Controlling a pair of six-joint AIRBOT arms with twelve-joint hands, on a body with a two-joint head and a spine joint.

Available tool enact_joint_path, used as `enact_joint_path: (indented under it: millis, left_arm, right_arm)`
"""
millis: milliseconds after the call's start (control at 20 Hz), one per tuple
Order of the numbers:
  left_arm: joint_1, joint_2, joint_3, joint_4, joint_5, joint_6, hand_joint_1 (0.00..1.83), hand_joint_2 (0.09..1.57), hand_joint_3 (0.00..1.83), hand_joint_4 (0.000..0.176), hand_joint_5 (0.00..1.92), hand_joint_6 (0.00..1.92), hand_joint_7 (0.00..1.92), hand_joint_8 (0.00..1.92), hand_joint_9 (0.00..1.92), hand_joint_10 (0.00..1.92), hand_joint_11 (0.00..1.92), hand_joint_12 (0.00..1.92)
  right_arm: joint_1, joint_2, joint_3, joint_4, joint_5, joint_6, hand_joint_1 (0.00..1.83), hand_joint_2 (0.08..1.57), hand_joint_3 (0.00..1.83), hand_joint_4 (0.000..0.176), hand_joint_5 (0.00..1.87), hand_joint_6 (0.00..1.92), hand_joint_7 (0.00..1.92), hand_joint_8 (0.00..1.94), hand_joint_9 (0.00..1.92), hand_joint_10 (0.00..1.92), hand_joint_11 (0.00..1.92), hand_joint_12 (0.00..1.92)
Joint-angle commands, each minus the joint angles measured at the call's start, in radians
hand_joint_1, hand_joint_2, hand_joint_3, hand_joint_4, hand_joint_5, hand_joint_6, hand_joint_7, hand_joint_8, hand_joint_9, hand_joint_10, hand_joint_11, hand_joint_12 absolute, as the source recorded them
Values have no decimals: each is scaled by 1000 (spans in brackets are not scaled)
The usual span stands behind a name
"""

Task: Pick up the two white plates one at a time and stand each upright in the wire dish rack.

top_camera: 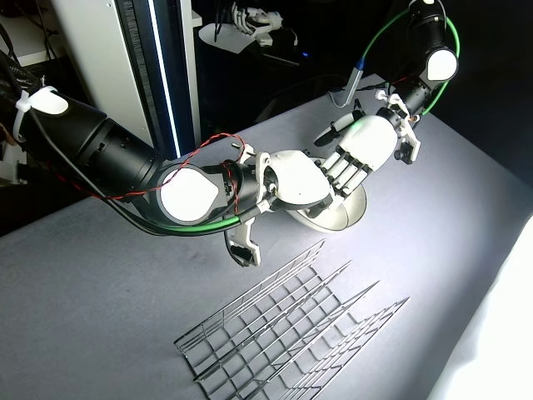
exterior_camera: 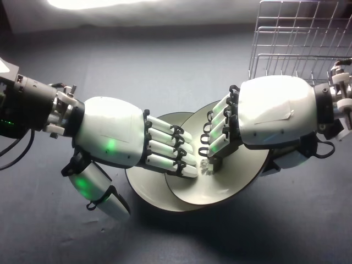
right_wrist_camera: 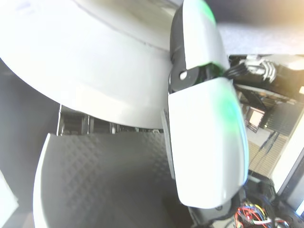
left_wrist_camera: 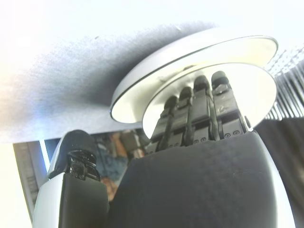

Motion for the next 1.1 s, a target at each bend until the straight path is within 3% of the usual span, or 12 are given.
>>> enact_joint_path:
  millis: [0,400,550,650,850,900,1050]
  left_arm:
    - [-9,19,-5,-31,-2,-5,0,1164,0,0,0,0,0,0,0,0,0,0]
    - [-140,201,-101,-134,-9,-72,0,1181,8,0,3,1,0,0,0,0,0,0]
    - [-209,284,-152,-140,-9,-91,0,1189,10,0,20,7,0,0,0,0,0,0]
    - [-233,326,-169,-117,-9,-108,0,1196,12,0,0,0,0,0,0,0,0,0]
    - [-242,406,-202,-105,16,-128,0,1199,12,0,0,0,0,0,0,0,0,0]
    - [-242,428,-211,-105,16,-136,0,1200,11,0,0,0,0,0,0,0,0,0]
    - [-243,458,-214,-105,-8,-181,0,1204,12,0,16,7,0,0,0,0,0,0]
  right_arm:
    - [7,18,-2,28,2,4,1372,1110,0,0,950,1072,994,773,940,1188,750,1274]
    - [82,93,-99,94,19,5,1376,1105,0,0,926,1054,1005,814,969,1148,790,1197]
    - [130,123,-138,131,18,6,1383,1080,0,0,978,983,1074,691,1011,1074,860,1121]
    - [153,139,-159,158,18,7,1383,1081,2,0,971,985,1065,732,1001,1080,839,1123]
    - [183,175,-207,225,15,10,1386,1076,0,0,959,947,1092,730,1028,1047,837,1119]
    - [191,184,-219,247,12,12,1380,1093,4,0,921,1019,1046,816,985,1096,812,1113]
    - [208,203,-240,292,7,15,1386,1081,0,0,913,1008,1106,739,1015,1046,851,1122]
